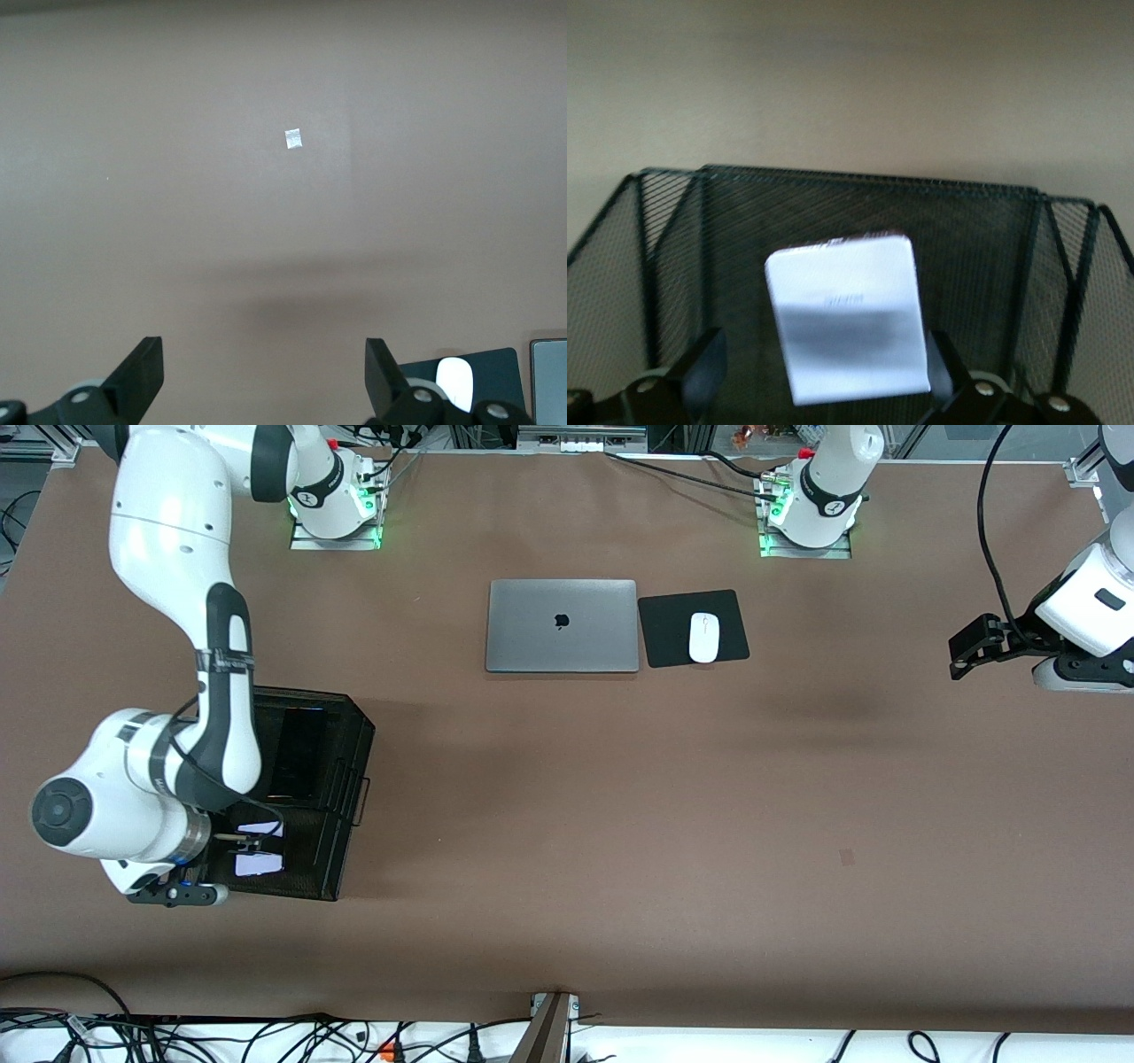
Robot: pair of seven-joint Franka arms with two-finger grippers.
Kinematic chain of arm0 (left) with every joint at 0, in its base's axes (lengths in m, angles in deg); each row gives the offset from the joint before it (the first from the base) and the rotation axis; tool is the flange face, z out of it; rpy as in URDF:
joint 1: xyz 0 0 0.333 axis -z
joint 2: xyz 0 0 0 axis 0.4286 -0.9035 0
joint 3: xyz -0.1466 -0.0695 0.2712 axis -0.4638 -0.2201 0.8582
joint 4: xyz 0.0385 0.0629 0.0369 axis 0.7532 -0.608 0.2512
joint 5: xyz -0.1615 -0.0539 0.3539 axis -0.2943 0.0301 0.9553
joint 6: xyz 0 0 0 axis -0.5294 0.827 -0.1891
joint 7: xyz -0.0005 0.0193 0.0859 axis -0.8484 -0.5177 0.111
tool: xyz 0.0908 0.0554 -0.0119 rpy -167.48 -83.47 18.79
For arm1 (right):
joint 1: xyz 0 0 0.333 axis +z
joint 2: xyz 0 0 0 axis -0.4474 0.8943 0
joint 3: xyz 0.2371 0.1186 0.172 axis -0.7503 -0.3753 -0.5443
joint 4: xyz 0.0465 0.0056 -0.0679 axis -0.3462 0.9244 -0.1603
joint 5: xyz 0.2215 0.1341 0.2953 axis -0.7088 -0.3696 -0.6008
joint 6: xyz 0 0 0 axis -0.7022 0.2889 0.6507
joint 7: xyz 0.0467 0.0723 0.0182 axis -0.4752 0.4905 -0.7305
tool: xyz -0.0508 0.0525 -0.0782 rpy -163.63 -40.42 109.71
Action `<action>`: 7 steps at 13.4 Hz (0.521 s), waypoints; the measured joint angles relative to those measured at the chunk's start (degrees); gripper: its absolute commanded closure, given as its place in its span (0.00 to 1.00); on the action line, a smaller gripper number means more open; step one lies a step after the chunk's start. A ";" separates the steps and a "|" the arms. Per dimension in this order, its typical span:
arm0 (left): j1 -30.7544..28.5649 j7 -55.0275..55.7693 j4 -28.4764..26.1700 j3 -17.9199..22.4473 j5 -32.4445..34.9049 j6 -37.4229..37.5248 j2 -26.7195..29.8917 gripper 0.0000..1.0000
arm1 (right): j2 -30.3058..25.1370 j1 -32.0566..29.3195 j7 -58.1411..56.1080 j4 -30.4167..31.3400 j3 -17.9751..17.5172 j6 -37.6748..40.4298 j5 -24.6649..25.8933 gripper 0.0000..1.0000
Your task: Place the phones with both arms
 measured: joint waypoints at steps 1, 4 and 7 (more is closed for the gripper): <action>0.00 0.00 0.00 0.00 0.00 0.00 0.00 0.00 | -1.43 0.19 0.00 -0.19 0.85 3.46 0.04 0.00; 0.00 0.00 0.00 0.00 0.00 0.02 -0.01 0.00 | -6.37 1.92 -0.16 -0.49 3.97 10.90 2.19 0.00; 0.00 0.00 0.00 0.00 0.00 0.02 -0.01 0.00 | -11.80 6.21 0.64 -0.53 6.14 16.68 7.78 0.00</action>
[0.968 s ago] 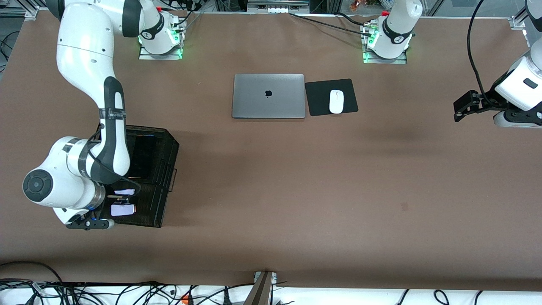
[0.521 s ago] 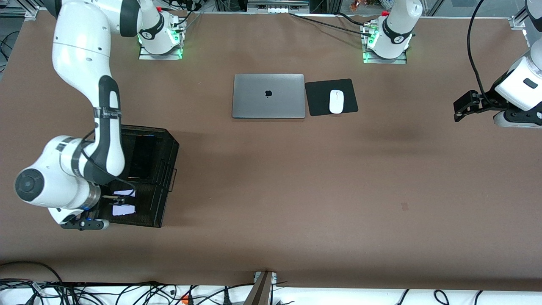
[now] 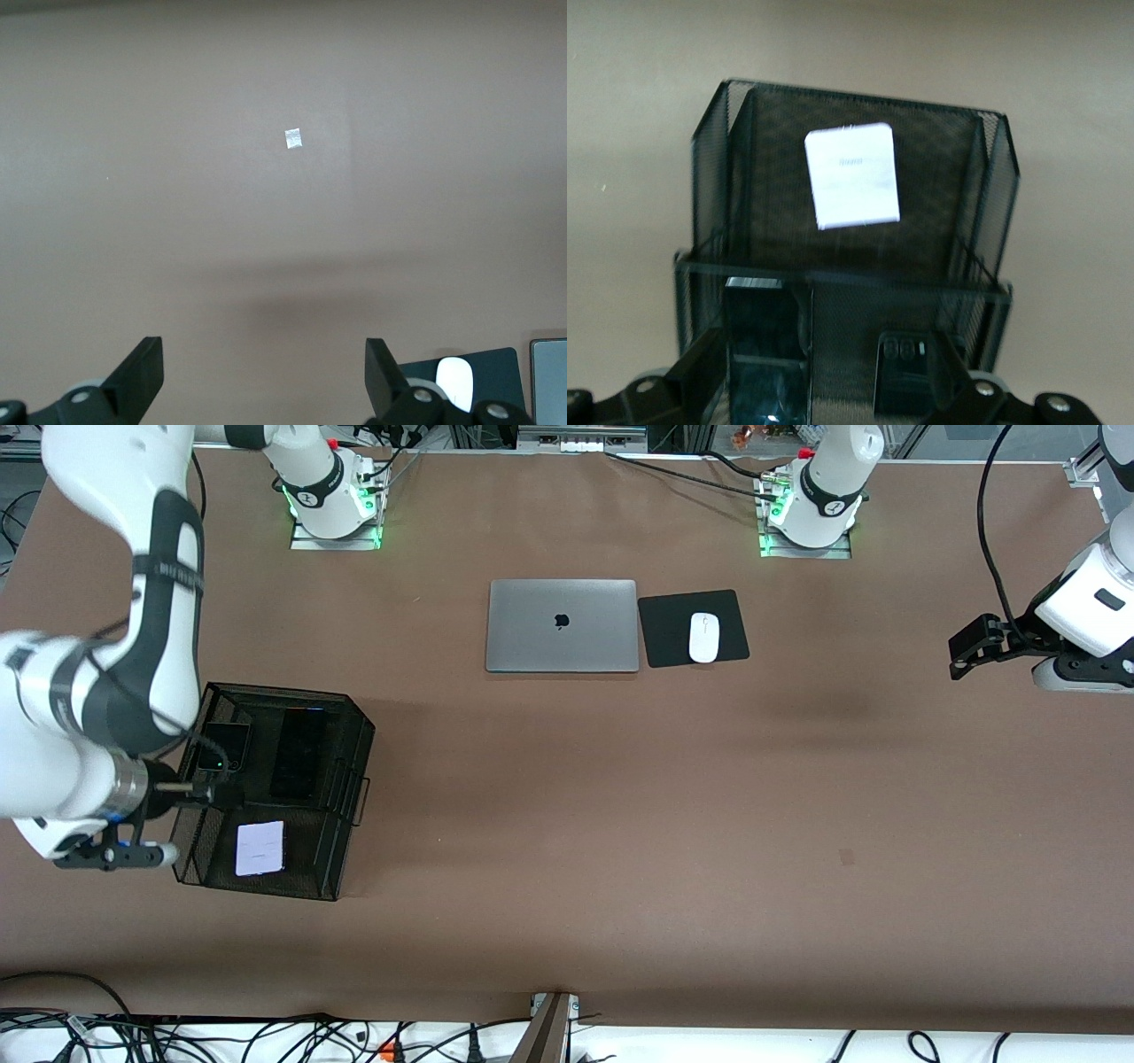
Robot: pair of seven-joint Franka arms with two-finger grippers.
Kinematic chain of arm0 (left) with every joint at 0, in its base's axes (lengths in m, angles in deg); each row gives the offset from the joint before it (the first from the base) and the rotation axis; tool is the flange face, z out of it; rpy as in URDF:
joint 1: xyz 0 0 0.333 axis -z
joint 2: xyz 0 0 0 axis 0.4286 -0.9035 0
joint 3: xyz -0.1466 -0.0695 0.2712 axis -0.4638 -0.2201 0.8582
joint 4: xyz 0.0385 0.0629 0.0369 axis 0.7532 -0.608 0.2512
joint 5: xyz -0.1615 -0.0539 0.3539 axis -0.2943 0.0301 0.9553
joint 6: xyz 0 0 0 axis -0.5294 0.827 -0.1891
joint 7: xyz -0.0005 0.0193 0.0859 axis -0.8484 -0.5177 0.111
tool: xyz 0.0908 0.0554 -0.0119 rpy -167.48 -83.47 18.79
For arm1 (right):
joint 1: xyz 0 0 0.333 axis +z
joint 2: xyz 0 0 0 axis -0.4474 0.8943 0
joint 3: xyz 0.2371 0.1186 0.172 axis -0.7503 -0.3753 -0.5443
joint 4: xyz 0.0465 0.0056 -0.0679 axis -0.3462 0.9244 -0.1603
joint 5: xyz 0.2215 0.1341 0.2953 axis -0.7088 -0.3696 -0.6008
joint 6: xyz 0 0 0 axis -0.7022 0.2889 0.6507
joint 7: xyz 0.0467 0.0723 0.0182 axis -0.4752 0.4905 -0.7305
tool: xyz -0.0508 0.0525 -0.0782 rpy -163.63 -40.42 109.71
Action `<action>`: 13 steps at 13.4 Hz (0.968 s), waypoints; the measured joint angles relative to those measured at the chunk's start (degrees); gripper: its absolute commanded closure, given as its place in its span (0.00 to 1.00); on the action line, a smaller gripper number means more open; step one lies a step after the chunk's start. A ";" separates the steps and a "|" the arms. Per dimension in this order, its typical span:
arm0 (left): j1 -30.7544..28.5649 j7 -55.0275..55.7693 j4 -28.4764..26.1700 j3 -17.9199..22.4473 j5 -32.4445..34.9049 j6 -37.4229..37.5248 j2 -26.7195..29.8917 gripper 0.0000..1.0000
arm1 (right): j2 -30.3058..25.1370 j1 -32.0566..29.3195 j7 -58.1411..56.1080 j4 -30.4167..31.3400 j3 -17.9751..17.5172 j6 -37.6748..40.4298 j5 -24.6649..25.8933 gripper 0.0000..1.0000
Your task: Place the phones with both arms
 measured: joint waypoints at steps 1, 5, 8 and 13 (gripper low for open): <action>0.00 0.00 0.00 0.00 0.00 0.00 0.00 0.00 | -1.43 1.23 0.27 0.07 0.67 1.77 0.97 0.00; 0.00 0.00 0.00 0.00 0.00 0.00 0.00 0.00 | -7.11 3.50 1.11 4.34 1.58 3.17 6.33 0.00; 0.00 0.00 0.00 0.00 0.00 0.00 0.00 0.00 | -15.70 2.85 3.06 13.70 -2.54 -1.34 14.40 0.00; 0.00 0.00 0.00 0.00 0.00 0.01 0.00 0.00 | -31.23 -15.70 7.10 26.25 -25.61 -3.91 24.01 0.00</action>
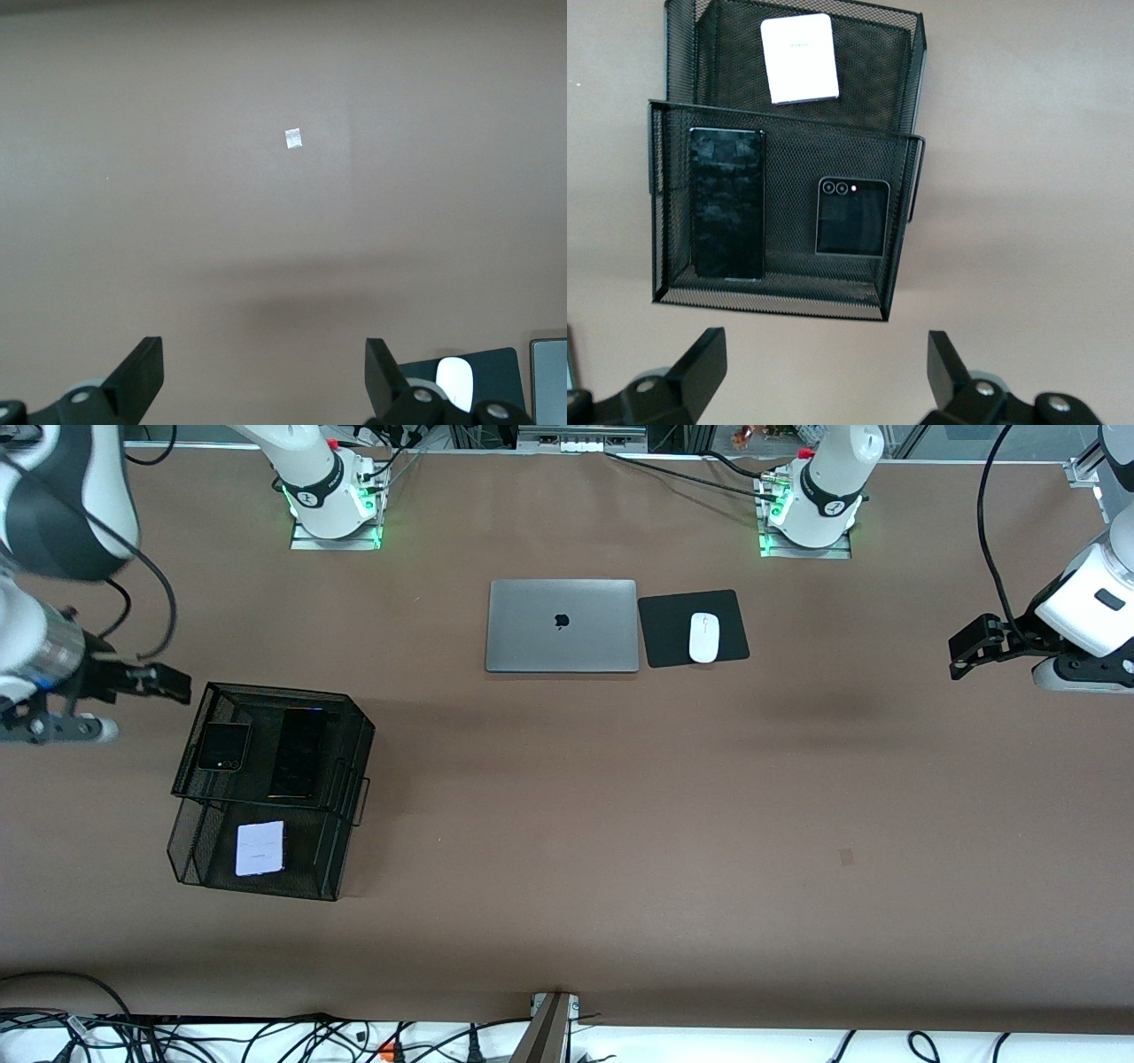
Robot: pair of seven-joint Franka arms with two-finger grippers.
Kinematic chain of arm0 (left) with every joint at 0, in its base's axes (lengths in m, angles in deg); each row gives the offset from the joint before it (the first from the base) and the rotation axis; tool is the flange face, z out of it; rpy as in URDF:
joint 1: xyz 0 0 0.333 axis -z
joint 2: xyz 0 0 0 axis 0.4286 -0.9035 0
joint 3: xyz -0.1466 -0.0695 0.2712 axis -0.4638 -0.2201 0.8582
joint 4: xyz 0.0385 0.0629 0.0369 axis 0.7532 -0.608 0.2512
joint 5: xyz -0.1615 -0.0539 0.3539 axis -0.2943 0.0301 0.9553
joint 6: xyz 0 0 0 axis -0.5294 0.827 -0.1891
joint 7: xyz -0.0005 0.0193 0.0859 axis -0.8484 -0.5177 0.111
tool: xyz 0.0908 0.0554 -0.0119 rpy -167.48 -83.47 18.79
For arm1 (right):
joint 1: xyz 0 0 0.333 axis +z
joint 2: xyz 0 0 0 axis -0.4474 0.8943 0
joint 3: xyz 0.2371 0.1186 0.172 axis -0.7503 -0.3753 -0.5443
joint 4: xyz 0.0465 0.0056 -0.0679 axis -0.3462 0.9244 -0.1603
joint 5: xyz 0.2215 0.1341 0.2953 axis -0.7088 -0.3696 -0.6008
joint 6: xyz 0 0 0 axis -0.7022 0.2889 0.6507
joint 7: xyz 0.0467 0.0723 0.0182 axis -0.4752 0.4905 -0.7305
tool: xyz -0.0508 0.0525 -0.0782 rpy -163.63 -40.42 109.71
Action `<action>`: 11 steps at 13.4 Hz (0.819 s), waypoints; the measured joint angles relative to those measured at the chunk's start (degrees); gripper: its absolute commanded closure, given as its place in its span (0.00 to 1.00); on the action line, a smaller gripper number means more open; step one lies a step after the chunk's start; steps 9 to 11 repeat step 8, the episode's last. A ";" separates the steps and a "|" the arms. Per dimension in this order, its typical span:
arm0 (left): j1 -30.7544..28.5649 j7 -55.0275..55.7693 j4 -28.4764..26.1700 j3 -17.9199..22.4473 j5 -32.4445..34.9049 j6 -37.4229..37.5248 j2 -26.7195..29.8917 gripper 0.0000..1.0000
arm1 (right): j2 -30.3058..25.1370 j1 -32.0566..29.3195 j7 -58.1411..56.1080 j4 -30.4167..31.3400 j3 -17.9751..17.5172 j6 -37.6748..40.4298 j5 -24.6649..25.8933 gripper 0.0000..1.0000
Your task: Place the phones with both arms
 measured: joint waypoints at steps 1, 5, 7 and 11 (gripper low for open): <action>0.00 0.00 0.00 0.00 0.00 0.00 0.00 0.00 | -1.57 -4.14 0.01 0.36 -3.77 0.82 0.14 0.00; 0.00 0.00 0.00 0.00 0.00 0.00 0.00 0.00 | -4.23 -13.00 -0.10 -0.39 -11.36 5.15 0.17 0.00; 0.00 0.00 0.00 0.00 0.00 0.00 0.00 0.00 | -4.24 -13.13 -0.06 -0.60 -11.72 6.31 0.17 0.00; 0.00 0.00 0.00 0.00 0.00 0.00 0.00 0.00 | -4.24 -13.13 -0.02 -0.59 -11.84 6.49 0.17 0.00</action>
